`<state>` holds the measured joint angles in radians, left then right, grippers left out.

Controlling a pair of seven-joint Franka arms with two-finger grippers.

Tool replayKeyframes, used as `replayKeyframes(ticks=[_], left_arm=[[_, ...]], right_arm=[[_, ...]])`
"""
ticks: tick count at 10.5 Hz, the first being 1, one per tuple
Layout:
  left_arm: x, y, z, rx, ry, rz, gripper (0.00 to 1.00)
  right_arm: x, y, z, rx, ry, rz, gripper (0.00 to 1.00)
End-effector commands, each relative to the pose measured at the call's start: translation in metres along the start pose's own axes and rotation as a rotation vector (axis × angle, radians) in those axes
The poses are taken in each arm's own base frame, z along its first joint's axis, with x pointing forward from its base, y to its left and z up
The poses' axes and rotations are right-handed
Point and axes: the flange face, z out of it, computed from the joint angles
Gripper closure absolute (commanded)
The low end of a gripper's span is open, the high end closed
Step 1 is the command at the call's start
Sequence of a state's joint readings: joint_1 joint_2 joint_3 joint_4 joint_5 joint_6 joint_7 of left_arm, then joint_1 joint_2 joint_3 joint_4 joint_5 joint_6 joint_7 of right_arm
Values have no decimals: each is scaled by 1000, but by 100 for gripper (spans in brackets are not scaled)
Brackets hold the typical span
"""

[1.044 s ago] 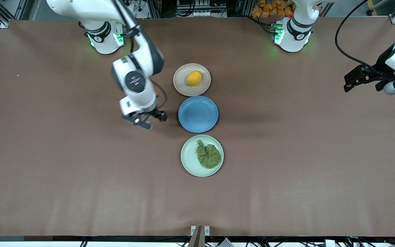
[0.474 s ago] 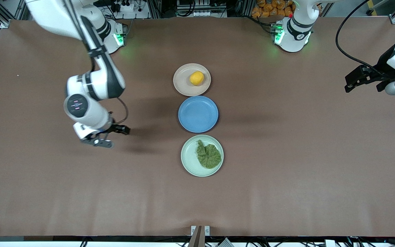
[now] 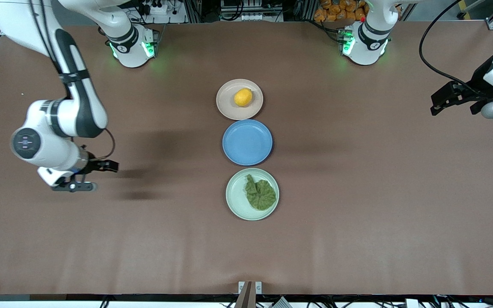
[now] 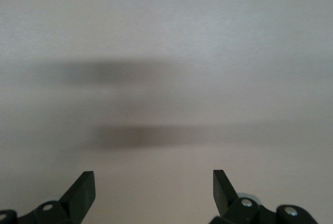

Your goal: Place lemon and lettuce in plates

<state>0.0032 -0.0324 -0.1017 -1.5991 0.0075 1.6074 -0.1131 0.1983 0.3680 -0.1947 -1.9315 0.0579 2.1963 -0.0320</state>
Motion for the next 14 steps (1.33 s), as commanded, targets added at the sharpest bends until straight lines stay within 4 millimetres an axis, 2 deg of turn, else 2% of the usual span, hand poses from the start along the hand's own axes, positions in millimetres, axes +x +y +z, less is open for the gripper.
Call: replayKeyframes(ticks=[1,3,5,6,8,10,14], left_arm=[[2,-2,-4,-15,7,22,0],[2,-2,-4,-15,7,22,0],[3,-2,-5,-12,9,23,0],[3,-2,-5,-12,9,23,0],[2,-3,-5,-10,10,22,0],[3,-4,-12,-10,24,34,0],[3,-5,-13,-10,24,31,0]], right_arm=[[-15,34,-61,28,33,-3,0],[-33,36,-115,14,71,-17,0],[-56,41,-183,19,120,-16,0],[-60,43,-215,21,163,-13,0],[-68,50,-267,20,171,-8,0],[-74,49,-299,20,160,-10,0],[-79,51,-339,12,193,-11,0]])
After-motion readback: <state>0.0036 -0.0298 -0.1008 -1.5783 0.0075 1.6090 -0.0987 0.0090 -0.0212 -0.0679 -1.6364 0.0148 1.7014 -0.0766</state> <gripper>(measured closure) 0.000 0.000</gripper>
